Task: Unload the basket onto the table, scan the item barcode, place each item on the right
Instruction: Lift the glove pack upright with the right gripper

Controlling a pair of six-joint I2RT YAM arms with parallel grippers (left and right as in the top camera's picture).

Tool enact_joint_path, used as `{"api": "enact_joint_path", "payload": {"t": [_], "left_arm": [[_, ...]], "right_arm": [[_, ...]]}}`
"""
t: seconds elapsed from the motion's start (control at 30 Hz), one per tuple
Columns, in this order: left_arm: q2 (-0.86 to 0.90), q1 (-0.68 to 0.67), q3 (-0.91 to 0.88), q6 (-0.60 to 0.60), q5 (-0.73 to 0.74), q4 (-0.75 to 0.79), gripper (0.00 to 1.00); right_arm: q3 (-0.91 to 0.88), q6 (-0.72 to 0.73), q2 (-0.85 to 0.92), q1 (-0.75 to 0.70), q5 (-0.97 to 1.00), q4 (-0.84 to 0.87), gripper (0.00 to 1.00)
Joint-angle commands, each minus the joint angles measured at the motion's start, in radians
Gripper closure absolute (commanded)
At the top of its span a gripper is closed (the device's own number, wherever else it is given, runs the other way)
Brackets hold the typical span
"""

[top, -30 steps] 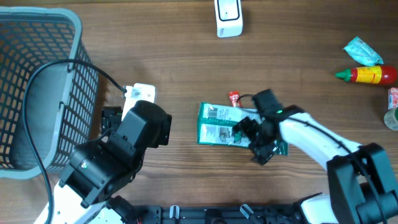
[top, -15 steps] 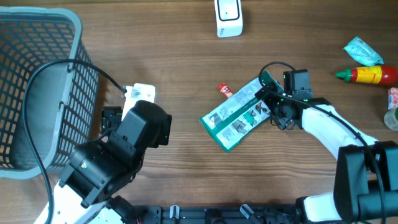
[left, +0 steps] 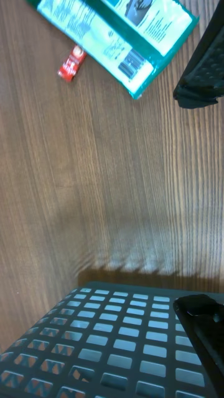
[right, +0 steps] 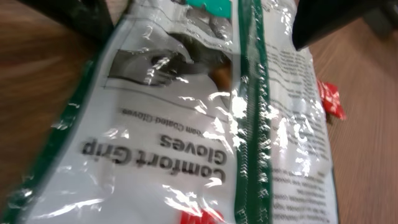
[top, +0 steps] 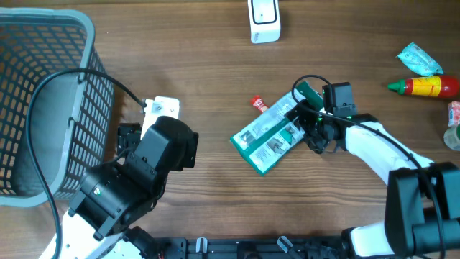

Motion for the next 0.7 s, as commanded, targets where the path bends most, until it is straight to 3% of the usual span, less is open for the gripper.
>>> {"api": "enact_joint_path", "payload": {"t": [0.0,0.07,0.13,0.17,0.37,0.67], "left_arm": [[0.0,0.002,0.003,-0.016,0.001,0.002,0.0],[0.0,0.002,0.003,-0.016,0.001,0.002,0.0],[0.0,0.002,0.003,-0.016,0.001,0.002,0.0],[0.0,0.002,0.003,-0.016,0.001,0.002,0.0],[0.0,0.002,0.003,-0.016,0.001,0.002,0.0],[0.0,0.002,0.003,-0.016,0.001,0.002,0.0]], "right_arm": [[-0.085,-0.009,0.173,0.017,0.077,0.024,0.37],[-0.085,-0.009,0.198,0.017,0.14,0.033,0.6],[-0.085,-0.016,0.208,0.017,0.165,0.039,0.88],[-0.085,-0.017,0.206,0.017,0.168,0.045,0.95],[-0.079,-0.083,0.137,0.017,0.163,0.117,0.96],[-0.049,-0.337,-0.261,0.017,0.042,0.027,0.95]]}}
